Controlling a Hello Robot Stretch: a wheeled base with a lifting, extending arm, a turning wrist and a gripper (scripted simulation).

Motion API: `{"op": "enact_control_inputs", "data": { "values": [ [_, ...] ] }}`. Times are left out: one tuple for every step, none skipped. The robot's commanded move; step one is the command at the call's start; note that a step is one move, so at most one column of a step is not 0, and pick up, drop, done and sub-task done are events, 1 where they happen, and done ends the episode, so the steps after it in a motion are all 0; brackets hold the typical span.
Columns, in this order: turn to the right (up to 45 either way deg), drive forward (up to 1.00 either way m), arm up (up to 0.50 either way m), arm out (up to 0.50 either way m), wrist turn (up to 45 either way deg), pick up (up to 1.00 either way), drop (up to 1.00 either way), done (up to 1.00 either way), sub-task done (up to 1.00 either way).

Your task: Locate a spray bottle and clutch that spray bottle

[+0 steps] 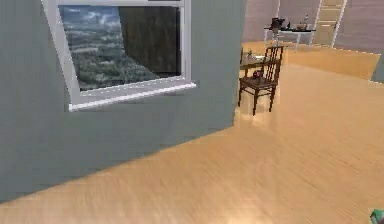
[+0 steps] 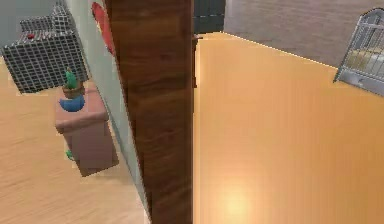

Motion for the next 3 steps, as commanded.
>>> {"op": "enact_control_inputs", "data": {
  "values": [
    [30.0,0.00,0.00,0.00,0.0,0.00,0.00,0.00,0.00],
    [0.0,1.00,0.00,0.00,0.0,0.00,0.00,0.00,0.00],
    [0.0,1.00,0.00,0.00,0.0,0.00,0.00,0.00,0.00]
  ]
}}
